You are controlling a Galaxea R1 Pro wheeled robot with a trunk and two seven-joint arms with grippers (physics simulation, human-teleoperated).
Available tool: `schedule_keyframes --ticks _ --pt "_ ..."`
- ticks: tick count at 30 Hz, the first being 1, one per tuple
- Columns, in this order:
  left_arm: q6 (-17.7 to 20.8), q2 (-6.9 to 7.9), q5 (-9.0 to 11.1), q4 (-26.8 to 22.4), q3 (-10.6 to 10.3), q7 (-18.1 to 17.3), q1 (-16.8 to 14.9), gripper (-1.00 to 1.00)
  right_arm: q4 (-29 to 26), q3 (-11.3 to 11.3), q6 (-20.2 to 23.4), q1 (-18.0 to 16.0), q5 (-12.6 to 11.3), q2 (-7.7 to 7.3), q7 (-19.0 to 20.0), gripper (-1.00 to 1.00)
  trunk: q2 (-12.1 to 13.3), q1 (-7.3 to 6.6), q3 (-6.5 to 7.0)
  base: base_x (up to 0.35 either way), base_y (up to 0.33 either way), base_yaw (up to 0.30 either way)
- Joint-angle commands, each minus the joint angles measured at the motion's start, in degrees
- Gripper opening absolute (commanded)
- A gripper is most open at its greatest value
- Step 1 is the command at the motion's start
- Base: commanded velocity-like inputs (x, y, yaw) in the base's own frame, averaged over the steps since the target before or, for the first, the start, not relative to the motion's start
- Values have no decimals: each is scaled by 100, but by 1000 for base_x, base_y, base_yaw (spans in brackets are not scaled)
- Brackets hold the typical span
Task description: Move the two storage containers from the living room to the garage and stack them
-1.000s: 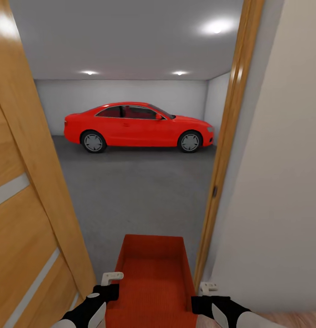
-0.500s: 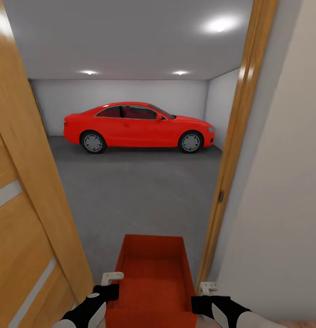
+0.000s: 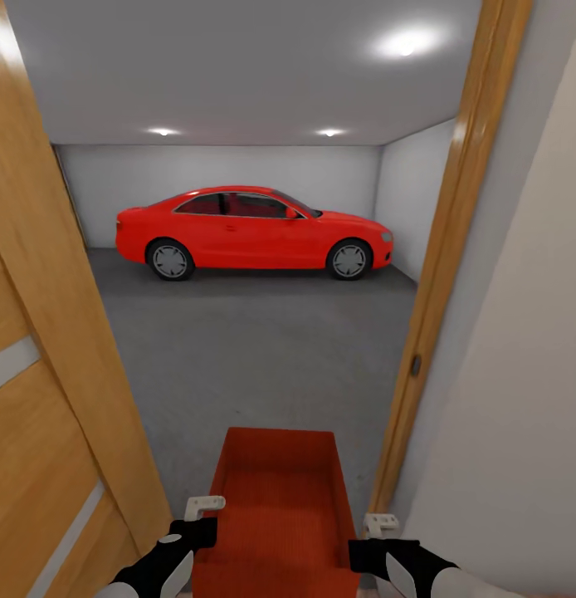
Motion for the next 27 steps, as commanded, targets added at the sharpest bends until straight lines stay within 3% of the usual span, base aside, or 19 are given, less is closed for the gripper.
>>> schedule_keyframes --ticks 1,27 --pt "7 6 131 16 -168 -135 0 -100 -331 -87 -70 -4 25 -168 24 -100 -6 1 -8 49 18 0" --pt "7 6 131 16 -168 -136 0 -100 -331 -87 -70 -4 25 -164 24 -100 -6 1 -8 170 13 0"
